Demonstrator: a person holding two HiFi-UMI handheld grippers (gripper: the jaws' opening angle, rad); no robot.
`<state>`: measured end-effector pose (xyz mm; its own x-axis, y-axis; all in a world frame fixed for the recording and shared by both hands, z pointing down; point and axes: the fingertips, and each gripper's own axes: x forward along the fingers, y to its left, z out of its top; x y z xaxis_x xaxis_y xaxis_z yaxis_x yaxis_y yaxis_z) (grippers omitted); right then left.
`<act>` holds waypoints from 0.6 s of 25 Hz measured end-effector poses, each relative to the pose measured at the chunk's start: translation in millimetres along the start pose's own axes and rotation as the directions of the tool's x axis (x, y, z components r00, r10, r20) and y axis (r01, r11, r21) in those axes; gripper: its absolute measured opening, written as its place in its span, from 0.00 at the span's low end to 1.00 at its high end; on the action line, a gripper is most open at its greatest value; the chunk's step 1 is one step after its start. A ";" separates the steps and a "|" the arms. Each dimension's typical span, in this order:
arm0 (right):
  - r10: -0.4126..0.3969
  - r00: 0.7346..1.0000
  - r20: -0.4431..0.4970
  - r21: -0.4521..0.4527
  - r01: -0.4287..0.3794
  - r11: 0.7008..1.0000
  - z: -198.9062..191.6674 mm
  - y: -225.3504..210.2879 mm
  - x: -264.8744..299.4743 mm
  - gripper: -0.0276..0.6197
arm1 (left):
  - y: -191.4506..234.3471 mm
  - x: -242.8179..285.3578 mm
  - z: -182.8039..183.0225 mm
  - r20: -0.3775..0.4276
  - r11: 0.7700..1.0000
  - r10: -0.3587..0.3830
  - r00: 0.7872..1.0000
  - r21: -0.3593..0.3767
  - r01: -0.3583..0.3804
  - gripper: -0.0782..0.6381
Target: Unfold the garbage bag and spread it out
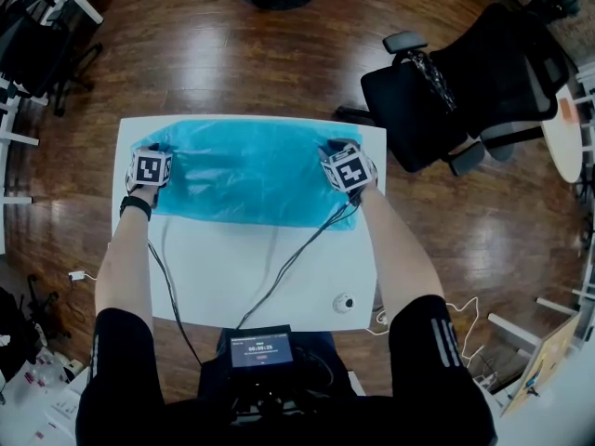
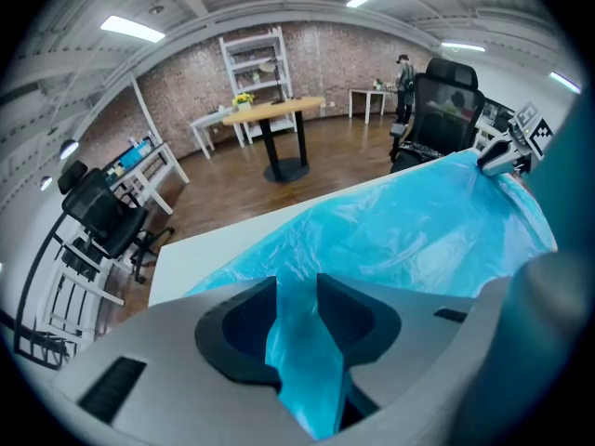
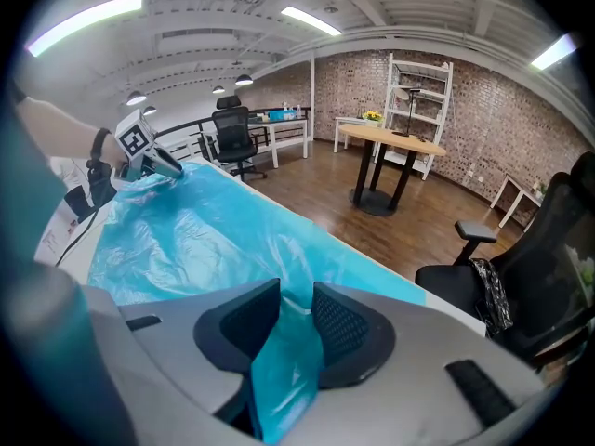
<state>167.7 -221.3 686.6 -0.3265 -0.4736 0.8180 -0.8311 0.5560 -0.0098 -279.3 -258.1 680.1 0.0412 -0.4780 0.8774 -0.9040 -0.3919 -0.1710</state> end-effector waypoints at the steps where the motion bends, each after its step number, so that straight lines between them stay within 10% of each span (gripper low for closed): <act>1: 0.001 1.000 0.000 0.000 -0.001 1.000 0.8 -0.7 0.2 0.27 | 0.1 0.2 1.0 -0.003 1.000 0.001 1.000 0.002 -0.001 0.31; 15: 0.027 0.999 0.044 -0.016 -0.026 1.000 13.0 -2.5 -7.8 0.26 | 6.9 -16.1 53.6 0.065 0.980 0.031 0.997 0.195 -0.044 0.31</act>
<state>166.5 -227.9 672.8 -0.3682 -0.4884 0.7911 -0.8153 0.5787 -0.0222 -263.3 -295.2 640.7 0.0405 -0.5403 0.8405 -0.8045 -0.5165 -0.2933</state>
